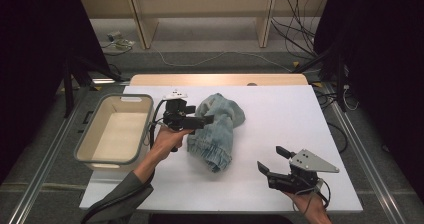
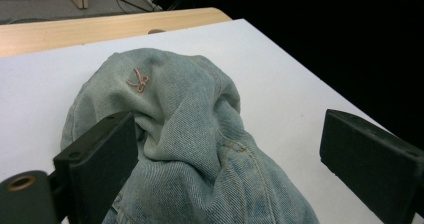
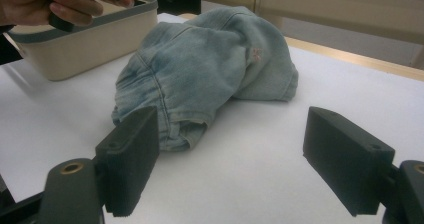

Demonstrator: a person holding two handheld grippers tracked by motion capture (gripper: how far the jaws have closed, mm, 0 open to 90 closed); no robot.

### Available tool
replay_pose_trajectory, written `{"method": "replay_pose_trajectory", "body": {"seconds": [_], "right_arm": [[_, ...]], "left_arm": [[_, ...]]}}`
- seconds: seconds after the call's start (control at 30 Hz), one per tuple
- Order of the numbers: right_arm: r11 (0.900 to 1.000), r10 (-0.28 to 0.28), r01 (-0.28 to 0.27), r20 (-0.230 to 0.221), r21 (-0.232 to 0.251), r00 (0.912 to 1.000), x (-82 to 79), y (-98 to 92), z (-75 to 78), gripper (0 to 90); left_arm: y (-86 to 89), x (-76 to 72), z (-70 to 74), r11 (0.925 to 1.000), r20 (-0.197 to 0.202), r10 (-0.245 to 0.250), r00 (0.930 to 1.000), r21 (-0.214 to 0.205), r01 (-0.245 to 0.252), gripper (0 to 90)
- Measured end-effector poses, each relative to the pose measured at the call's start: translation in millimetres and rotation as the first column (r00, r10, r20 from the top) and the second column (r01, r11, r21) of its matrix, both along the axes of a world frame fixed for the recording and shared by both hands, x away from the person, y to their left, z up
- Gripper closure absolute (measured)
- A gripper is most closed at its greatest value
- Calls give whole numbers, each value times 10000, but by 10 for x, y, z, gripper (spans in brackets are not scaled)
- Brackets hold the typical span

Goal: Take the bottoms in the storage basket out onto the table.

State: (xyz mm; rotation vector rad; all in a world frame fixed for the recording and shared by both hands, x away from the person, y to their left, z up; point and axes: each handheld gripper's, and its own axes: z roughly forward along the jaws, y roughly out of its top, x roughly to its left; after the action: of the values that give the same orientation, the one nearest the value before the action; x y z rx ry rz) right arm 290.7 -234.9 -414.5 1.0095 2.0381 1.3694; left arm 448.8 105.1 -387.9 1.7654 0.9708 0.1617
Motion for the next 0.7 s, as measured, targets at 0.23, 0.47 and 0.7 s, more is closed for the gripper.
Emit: {"method": "replay_pose_trajectory", "body": {"seconds": [0.23,0.47,0.7], "right_arm": [[10000,-1,1,-10,0,10000,1,1,0,234],[10000,-32,32,11,47,10000,2,-3,1,234],[10000,0,0,-11,49,10000,5,-3,0,233]], "left_arm": [[11,-59,27,9998,351,-157,9993,-109,161,81],[11,-114,15,9990,673,-358,9971,-227,374,81],[17,-183,3,9984,940,-440,9946,-315,471,83]]}}
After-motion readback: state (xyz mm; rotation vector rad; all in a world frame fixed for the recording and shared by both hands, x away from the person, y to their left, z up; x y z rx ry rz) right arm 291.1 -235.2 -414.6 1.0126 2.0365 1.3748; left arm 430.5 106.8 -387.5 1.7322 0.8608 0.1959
